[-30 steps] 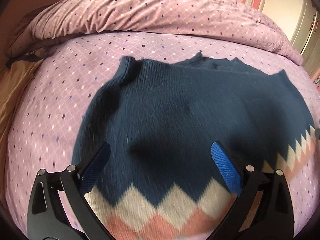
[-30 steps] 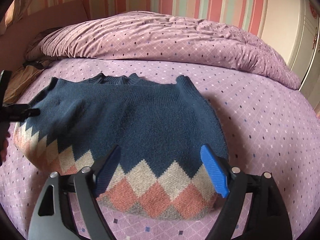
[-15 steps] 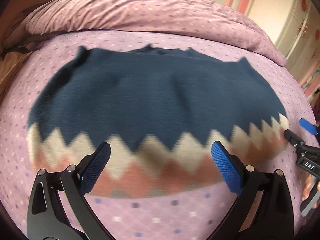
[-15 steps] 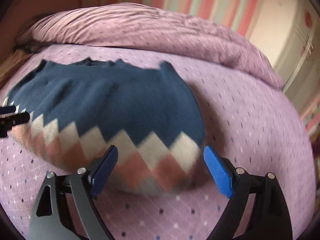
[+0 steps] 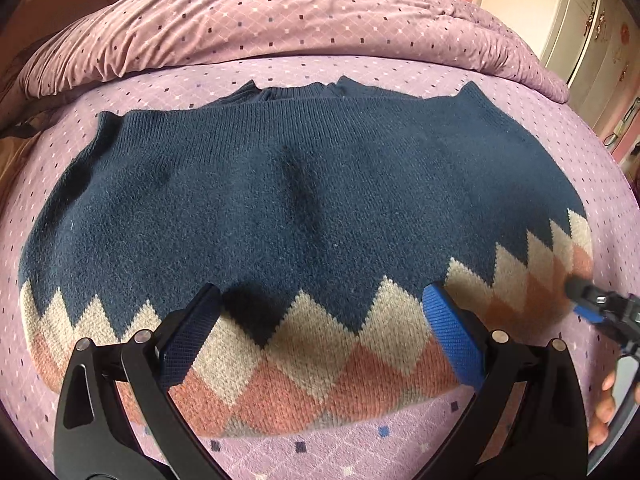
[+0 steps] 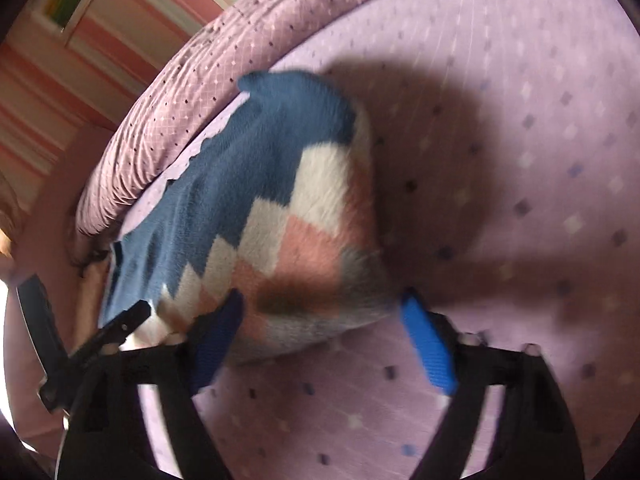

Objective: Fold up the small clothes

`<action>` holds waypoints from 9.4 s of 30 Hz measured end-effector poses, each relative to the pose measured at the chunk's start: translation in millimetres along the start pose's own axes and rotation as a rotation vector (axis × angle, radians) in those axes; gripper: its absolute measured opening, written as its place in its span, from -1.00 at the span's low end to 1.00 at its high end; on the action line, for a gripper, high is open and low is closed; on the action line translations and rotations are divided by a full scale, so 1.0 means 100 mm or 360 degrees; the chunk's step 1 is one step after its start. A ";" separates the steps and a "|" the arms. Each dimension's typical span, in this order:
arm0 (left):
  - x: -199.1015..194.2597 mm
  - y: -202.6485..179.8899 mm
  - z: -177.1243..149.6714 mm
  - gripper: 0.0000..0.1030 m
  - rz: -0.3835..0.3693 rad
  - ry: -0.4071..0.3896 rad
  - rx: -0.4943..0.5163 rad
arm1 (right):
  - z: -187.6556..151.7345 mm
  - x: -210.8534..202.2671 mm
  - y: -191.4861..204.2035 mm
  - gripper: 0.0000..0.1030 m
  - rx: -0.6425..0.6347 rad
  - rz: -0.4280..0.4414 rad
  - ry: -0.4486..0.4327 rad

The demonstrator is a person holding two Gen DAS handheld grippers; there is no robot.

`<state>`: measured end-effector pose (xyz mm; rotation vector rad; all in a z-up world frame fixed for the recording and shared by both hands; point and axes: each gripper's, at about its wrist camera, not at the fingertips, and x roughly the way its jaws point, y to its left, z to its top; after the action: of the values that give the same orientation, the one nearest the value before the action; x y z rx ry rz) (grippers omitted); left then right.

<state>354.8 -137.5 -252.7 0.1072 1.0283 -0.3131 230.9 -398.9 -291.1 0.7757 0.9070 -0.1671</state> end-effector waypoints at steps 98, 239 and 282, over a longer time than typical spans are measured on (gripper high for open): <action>-0.32 1.48 0.12 0.91 -0.0252 0.0128 -0.0148 | -0.74 -0.04 2.36 0.81 -0.1171 -0.0224 -0.0320; -0.36 3.00 0.04 0.94 -0.0215 0.0071 -0.0528 | -0.40 1.51 2.79 0.61 -0.0562 0.0222 0.0481; 0.02 2.40 0.27 0.23 -0.0592 0.0146 -0.0558 | -0.37 1.33 2.89 0.22 -0.0727 0.0178 0.0300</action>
<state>451.1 83.8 -254.3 -0.3936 1.1788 -0.4623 416.8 -141.6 -251.4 0.4179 1.0284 0.2106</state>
